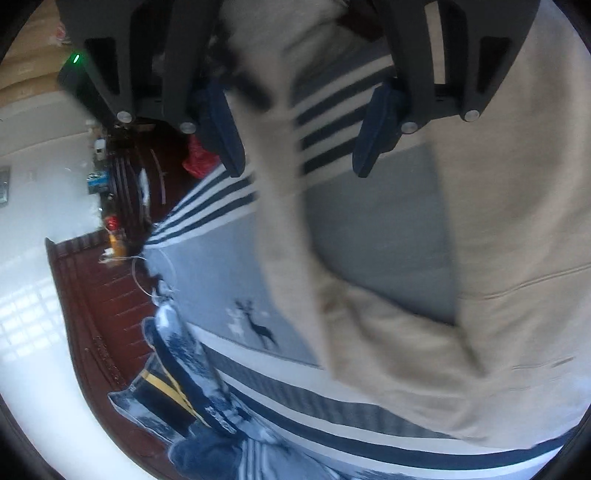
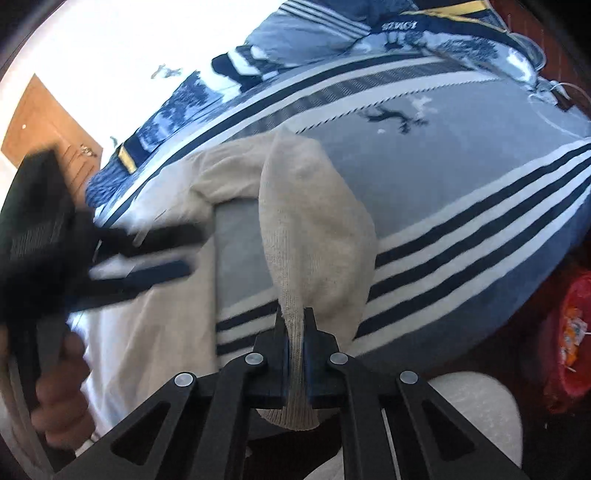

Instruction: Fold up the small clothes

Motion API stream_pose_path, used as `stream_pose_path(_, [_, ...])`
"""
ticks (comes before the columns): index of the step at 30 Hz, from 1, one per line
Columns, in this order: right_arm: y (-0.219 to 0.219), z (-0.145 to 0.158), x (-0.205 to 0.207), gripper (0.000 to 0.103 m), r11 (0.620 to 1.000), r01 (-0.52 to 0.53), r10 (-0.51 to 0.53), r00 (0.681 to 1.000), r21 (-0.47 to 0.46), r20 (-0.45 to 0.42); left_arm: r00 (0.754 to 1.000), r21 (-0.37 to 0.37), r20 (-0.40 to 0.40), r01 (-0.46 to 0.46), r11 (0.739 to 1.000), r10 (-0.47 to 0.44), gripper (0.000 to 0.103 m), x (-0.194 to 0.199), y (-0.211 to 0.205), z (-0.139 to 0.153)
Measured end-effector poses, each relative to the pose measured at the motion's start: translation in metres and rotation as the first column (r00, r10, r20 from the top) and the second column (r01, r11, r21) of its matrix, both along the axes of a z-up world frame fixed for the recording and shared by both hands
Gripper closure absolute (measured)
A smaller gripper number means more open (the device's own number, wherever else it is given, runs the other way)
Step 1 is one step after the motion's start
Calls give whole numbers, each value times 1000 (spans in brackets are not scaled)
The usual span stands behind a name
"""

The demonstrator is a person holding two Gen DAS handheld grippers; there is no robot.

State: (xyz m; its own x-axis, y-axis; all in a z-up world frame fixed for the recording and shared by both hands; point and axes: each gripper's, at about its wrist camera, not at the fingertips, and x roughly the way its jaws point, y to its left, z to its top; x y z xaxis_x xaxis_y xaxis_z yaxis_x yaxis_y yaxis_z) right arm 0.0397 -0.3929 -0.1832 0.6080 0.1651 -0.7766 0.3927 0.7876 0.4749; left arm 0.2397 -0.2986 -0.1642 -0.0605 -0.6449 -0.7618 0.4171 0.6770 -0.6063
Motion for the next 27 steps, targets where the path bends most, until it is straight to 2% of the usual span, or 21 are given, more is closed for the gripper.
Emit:
stream_pose_path(2, [2,-1,1,96,1000,-24,24,1000,-1,-2,999,-28,-24,24,999,-25,43,-1,-13,3])
stream_pose_path(5, [14,4,0,97,997,-75,76,997,-5,34,999,11,-32,40,999,-40,45,-5,-22,-3])
stream_pose_path(6, [21,7,1,97,995,-92,93,995,-24,39,998,31,-47,46,998,-45,55,-6,-24,-10])
stream_pose_path(7, [28,10,2,97,993,-113,115,992,-38,43,996,61,-83,49,997,-44,75,-5,-24,-18])
stream_pose_path(8, [32,12,2,97,991,-129,131,990,-43,46,994,73,-108,41,996,-33,90,-4,-20,-23])
stream_pose_path(9, [38,14,2,97,987,-149,152,987,-59,49,993,54,-120,11,998,-5,100,-2,-12,-22])
stream_pose_path(12, [49,26,4,97,980,-184,189,979,-73,71,994,-16,-97,-48,999,46,100,0,8,-3])
stream_pose_path(14, [59,49,4,97,975,-214,221,965,-67,141,992,-104,-102,-80,991,69,100,2,32,23])
stream_pose_path(16, [79,79,8,97,959,-257,276,941,-118,195,992,-151,-84,-103,983,91,100,5,60,47])
stream_pose_path(20, [122,113,23,97,927,-357,374,893,-114,251,987,-163,-39,-158,974,153,100,12,132,77])
stream_pose_path(24, [184,118,47,97,861,-498,505,819,-100,274,970,-124,-18,-244,962,244,100,18,209,70])
stream_pose_path(26, [218,108,59,96,822,-565,561,784,-68,264,949,-109,-65,-314,943,308,100,26,253,47])
stream_pose_path(27, [239,95,68,96,790,-612,599,759,-35,254,938,-102,-92,-344,934,335,100,30,272,31])
